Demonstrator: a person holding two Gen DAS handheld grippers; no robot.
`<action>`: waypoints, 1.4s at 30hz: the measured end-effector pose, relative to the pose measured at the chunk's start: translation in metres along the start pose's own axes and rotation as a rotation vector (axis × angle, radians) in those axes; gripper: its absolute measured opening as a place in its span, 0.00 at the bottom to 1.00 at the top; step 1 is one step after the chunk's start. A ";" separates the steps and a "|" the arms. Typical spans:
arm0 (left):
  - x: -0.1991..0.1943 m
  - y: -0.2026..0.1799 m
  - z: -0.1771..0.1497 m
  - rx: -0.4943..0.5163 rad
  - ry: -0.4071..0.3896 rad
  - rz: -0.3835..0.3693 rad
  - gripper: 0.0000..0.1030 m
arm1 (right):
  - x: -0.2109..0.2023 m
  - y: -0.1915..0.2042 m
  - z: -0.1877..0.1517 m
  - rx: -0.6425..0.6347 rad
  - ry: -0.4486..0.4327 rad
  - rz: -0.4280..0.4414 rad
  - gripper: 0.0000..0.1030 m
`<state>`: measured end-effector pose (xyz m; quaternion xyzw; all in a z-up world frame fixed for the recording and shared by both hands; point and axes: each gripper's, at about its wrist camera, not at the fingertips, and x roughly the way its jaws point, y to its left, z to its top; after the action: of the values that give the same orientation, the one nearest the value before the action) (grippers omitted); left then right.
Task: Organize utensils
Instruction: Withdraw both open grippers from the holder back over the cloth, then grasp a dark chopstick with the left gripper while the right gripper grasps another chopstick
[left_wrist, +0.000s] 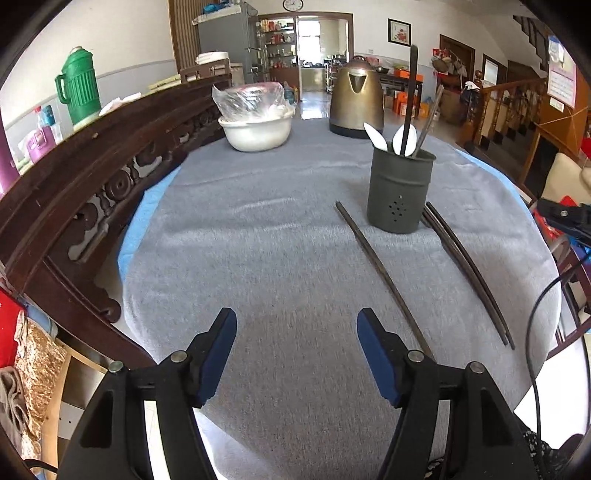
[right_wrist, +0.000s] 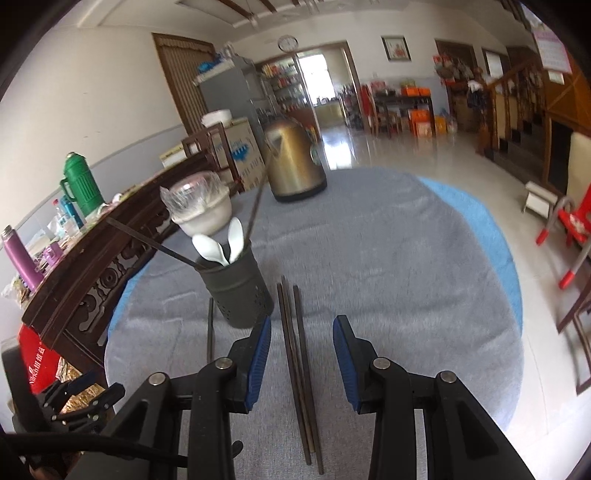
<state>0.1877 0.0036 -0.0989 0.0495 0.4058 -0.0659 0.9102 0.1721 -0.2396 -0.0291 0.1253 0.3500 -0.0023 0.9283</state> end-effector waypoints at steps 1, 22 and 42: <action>0.001 0.001 -0.001 -0.002 0.003 -0.002 0.67 | 0.008 0.000 0.000 -0.001 0.026 -0.004 0.36; 0.032 0.017 0.002 -0.068 0.089 -0.008 0.67 | 0.166 0.006 0.031 -0.068 0.276 0.101 0.17; 0.100 -0.028 0.041 -0.149 0.208 -0.257 0.67 | 0.189 -0.020 0.028 -0.006 0.373 0.066 0.08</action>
<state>0.2798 -0.0378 -0.1471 -0.0635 0.5044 -0.1459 0.8487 0.3311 -0.2496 -0.1362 0.1320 0.5119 0.0524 0.8472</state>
